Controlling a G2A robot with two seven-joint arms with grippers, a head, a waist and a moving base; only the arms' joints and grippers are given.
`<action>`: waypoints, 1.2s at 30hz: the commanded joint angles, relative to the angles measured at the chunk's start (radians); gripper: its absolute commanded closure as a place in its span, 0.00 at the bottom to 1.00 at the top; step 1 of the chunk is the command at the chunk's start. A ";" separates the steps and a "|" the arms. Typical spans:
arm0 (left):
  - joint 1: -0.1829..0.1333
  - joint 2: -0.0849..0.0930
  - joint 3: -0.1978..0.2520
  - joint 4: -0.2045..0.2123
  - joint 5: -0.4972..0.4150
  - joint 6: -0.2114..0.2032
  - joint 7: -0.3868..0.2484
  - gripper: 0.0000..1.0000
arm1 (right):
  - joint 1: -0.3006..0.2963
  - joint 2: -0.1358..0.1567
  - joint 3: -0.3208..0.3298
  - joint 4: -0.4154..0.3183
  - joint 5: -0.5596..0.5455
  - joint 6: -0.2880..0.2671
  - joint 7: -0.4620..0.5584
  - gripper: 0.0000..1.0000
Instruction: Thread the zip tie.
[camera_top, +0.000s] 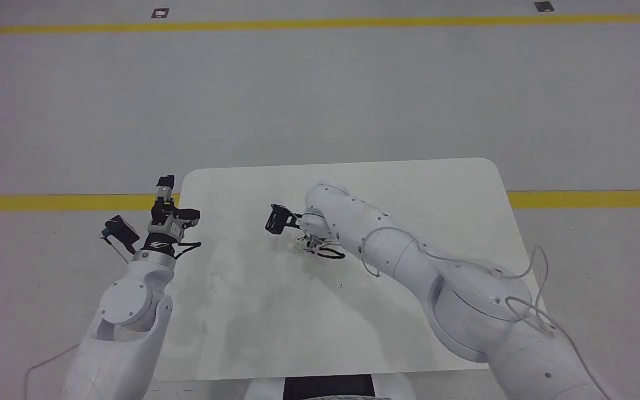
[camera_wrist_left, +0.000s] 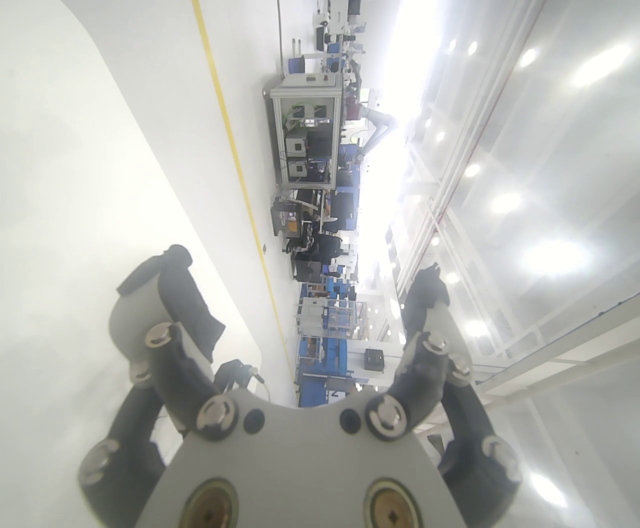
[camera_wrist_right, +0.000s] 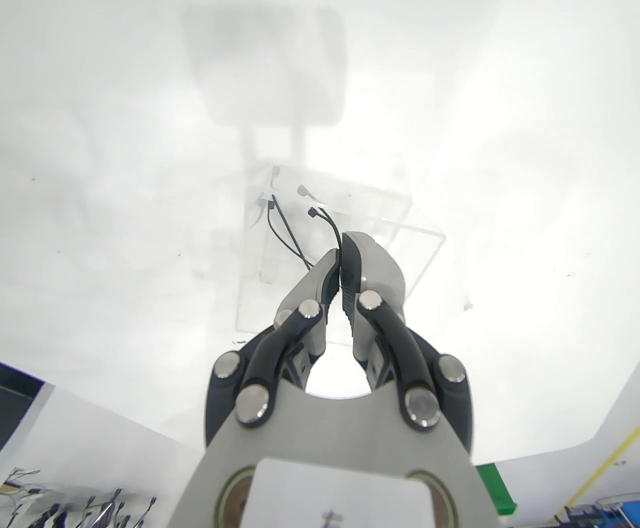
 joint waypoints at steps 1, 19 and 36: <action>0.000 0.000 0.000 0.000 0.000 0.000 0.000 0.00 | -0.005 0.003 0.000 -0.004 0.003 0.000 0.000 0.91; 0.000 0.000 0.000 0.000 0.000 0.000 0.000 0.00 | -0.020 -0.002 0.000 0.023 -0.029 0.000 -0.048 0.91; 0.000 0.000 0.000 0.000 0.000 0.000 0.000 0.00 | -0.020 -0.033 0.000 0.106 -0.078 0.000 -0.141 0.91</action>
